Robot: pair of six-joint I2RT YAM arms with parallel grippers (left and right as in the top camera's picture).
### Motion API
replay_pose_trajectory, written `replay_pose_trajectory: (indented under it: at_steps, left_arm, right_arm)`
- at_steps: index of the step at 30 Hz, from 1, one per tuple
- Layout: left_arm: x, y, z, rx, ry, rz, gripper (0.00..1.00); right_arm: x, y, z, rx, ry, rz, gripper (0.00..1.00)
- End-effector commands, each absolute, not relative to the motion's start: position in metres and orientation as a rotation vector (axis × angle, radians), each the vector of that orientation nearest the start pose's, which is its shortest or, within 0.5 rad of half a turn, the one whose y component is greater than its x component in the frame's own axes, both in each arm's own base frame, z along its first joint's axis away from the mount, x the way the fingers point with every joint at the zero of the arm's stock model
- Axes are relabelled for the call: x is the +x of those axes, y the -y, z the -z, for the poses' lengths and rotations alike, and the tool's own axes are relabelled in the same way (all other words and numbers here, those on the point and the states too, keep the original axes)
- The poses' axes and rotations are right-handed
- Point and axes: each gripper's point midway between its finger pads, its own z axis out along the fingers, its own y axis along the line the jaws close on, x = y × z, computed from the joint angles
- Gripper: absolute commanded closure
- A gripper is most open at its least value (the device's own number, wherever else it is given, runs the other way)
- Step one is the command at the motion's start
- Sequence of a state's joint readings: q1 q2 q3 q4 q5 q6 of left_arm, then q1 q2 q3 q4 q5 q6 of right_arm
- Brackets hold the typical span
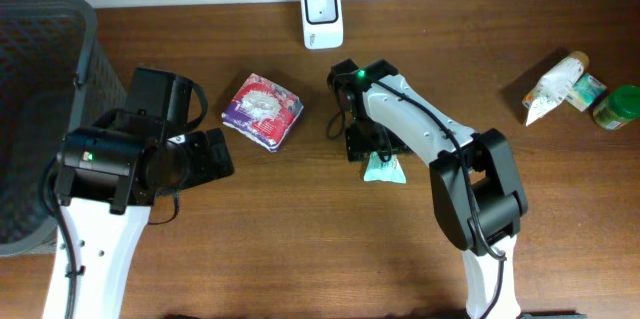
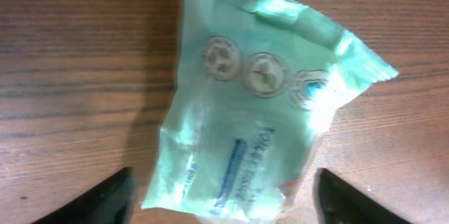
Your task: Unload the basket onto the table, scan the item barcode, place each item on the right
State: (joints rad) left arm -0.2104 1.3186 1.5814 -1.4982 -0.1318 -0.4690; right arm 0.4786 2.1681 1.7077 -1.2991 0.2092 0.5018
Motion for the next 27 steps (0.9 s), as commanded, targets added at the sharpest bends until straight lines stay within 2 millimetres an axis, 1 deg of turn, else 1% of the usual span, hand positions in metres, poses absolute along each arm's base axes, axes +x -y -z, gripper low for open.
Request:
replay_pose_trajectory:
  at_steps: [1, 3, 4, 5, 6, 7, 8, 9, 10, 12, 14, 15, 17, 18, 20, 22, 24, 27]
  left_arm:
    - [0.255, 0.031, -0.262, -0.399, -2.742, -0.019, 0.01]
    - [0.255, 0.031, -0.262, -0.399, -2.742, -0.018, 0.01]
    - [0.255, 0.031, -0.262, -0.4, -2.742, -0.018, 0.01]
    - [0.255, 0.031, -0.262, -0.399, -2.742, -0.018, 0.01]
    - [0.255, 0.031, -0.262, -0.399, -2.742, -0.019, 0.01]
    - [0.255, 0.031, -0.262, -0.4, -2.742, -0.018, 0.01]
    - [0.255, 0.031, -0.262, -0.399, -2.742, -0.019, 0.01]
    - [0.255, 0.031, -0.262, -0.399, -2.742, -0.018, 0.01]
    - [0.255, 0.031, -0.262, -0.399, -2.742, -0.019, 0.01]
    - [0.255, 0.031, -0.262, -0.4, -2.742, -0.019, 0.01]
    - [0.255, 0.031, -0.262, -0.4, -2.742, -0.019, 0.01]
    - [0.255, 0.031, -0.262, -0.399, -2.742, -0.019, 0.01]
    - [0.255, 0.031, -0.262, -0.399, -2.742, -0.019, 0.01]
    - [0.255, 0.031, -0.262, -0.399, -2.742, -0.018, 0.01]
    - [0.255, 0.031, -0.262, -0.4, -2.742, -0.019, 0.01]
    - [0.255, 0.031, -0.262, -0.399, -2.742, -0.018, 0.01]
    - [0.255, 0.031, -0.262, -0.399, -2.742, -0.019, 0.01]
    - [0.255, 0.031, -0.262, -0.399, -2.742, -0.019, 0.01]
  right_arm:
    - [0.358, -0.13, -0.078, 0.005, -3.095, 0.532, 0.01]
    - [0.355, -0.136, -0.092, -0.027, -3.105, 0.525, 0.01]
    - [0.349, -0.147, -0.091, -0.085, -3.135, 0.474, 0.02]
    - [0.344, -0.157, -0.089, -0.123, -3.154, 0.434, 0.06]
    - [0.341, -0.168, -0.089, -0.171, -3.136, 0.438, 0.1]
    - [0.343, -0.174, -0.089, -0.193, -3.097, 0.462, 0.1]
    - [0.346, -0.175, -0.088, -0.147, -3.046, 0.515, 0.06]
    - [0.35, -0.171, -0.087, -0.049, -2.977, 0.591, 0.05]
    - [0.352, -0.175, -0.078, -0.024, -2.942, 0.597, 0.05]
    - [0.354, -0.18, -0.063, -0.029, -2.926, 0.579, 0.06]
    - [0.36, -0.172, -0.054, 0.004, -2.882, 0.656, 0.06]
    - [0.361, -0.173, -0.048, 0.002, -2.885, 0.659, 0.06]
    - [0.362, -0.172, -0.036, 0.003, -2.882, 0.668, 0.16]
    - [0.362, -0.17, -0.03, 0.004, -2.876, 0.672, 0.23]
    - [0.361, -0.165, -0.022, 0.003, -2.87, 0.69, 0.28]
    - [0.361, -0.148, -0.013, 0.043, -2.882, 0.723, 0.28]
    - [0.361, -0.125, -0.006, 0.109, -2.905, 0.754, 0.28]
    - [0.362, -0.111, -0.002, 0.131, -2.965, 0.722, 0.28]
